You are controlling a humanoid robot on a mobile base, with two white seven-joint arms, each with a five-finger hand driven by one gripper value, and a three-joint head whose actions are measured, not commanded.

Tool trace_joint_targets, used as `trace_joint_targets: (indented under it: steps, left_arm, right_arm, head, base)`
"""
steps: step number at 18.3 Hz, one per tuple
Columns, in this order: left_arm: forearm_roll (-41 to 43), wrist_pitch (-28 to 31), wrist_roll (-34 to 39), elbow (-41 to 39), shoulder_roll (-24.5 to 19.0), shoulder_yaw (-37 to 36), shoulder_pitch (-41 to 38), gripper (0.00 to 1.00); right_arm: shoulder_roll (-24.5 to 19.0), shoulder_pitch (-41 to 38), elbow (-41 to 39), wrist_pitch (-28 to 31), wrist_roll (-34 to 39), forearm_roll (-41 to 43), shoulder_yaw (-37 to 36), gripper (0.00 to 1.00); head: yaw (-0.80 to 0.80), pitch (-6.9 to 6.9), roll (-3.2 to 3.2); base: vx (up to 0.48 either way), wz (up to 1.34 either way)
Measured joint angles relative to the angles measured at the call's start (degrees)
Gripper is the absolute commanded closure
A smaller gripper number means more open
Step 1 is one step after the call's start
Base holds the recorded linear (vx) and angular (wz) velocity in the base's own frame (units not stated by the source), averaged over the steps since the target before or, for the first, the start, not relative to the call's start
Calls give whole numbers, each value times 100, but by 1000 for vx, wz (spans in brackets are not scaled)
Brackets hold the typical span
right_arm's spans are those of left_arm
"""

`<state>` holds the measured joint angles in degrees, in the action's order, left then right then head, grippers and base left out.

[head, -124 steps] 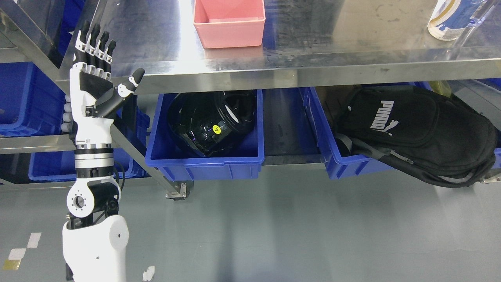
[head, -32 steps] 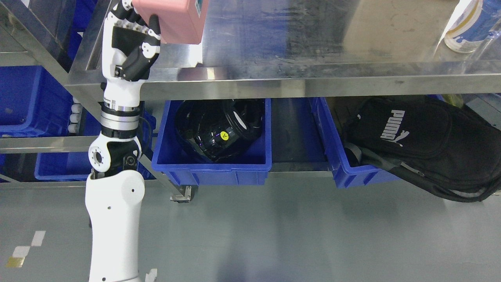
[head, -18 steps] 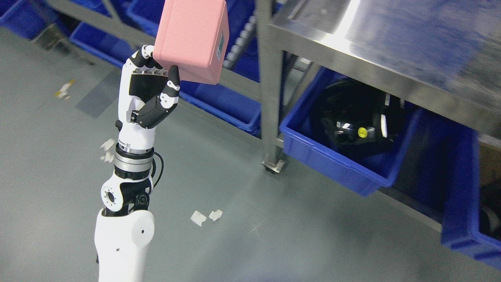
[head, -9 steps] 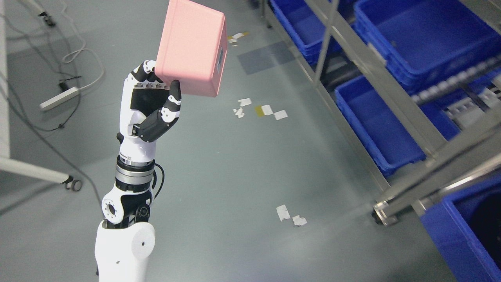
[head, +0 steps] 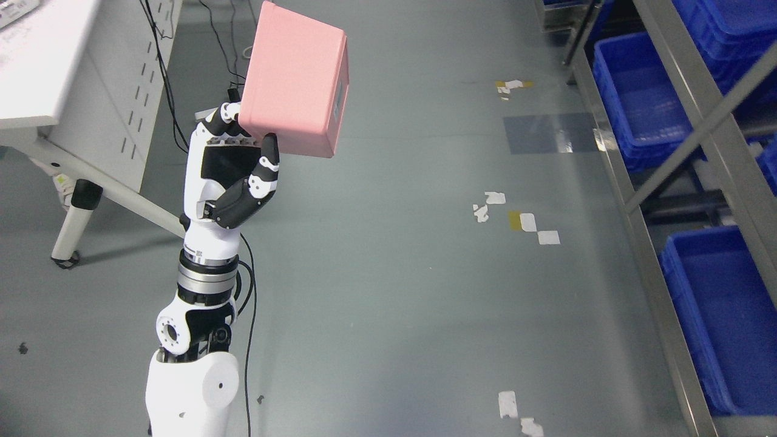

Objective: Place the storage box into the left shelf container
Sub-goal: 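Hold the pink box aloft in the left hand while turning to the rack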

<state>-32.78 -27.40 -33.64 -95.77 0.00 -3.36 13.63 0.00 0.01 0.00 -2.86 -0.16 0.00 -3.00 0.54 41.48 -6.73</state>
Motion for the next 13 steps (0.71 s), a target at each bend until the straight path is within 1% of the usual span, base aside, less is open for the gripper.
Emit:
trace_joint_targets:
  steps: [6, 13]
  left_arm:
    - [0, 67, -13, -22, 0, 19, -49, 97]
    - [2, 87, -196, -20, 0, 10, -170, 97]
  right_arm:
    - [0, -1, 0, 0, 0, 0, 0, 0]
    - [0, -1, 0, 0, -4, 0, 0, 0]
  head:
    - [0, 0, 0]
    - [0, 0, 0]
  base:
    - [468, 88]
    - [541, -67]
